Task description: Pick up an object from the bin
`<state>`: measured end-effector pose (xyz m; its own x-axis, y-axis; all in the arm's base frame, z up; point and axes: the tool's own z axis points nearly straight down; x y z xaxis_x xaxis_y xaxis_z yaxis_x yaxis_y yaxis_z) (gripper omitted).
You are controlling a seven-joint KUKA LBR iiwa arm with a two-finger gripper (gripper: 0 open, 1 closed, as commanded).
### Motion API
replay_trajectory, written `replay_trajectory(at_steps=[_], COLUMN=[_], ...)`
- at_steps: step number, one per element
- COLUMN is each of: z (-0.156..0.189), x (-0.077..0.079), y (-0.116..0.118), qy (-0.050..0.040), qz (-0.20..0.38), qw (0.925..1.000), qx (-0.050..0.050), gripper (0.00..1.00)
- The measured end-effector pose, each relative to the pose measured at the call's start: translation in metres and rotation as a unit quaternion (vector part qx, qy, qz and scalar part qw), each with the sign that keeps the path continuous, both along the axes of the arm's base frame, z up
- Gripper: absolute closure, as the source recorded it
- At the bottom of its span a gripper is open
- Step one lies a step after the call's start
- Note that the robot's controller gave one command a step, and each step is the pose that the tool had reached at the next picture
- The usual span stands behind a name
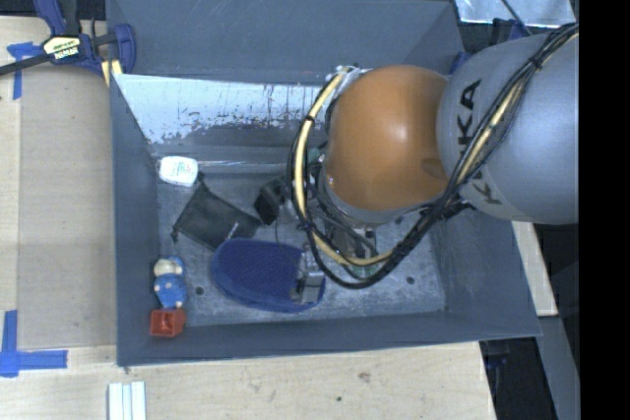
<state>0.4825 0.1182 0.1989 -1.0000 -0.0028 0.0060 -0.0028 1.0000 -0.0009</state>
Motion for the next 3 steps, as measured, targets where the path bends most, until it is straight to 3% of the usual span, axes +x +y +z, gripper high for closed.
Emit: replay_trajectory(at_steps=[1,2,3], z=[-0.120,-0.116,-0.003], x=[0.028,0.030,0.051], y=[0.024,0.025,0.014], qy=[-0.0002,-0.0019,-0.0092], qz=[0.167,0.166,0.145], qw=[0.9860,0.9862,0.9894], qx=[0.001,0.001,0.001], gripper=[0.00,1.00,1.00])
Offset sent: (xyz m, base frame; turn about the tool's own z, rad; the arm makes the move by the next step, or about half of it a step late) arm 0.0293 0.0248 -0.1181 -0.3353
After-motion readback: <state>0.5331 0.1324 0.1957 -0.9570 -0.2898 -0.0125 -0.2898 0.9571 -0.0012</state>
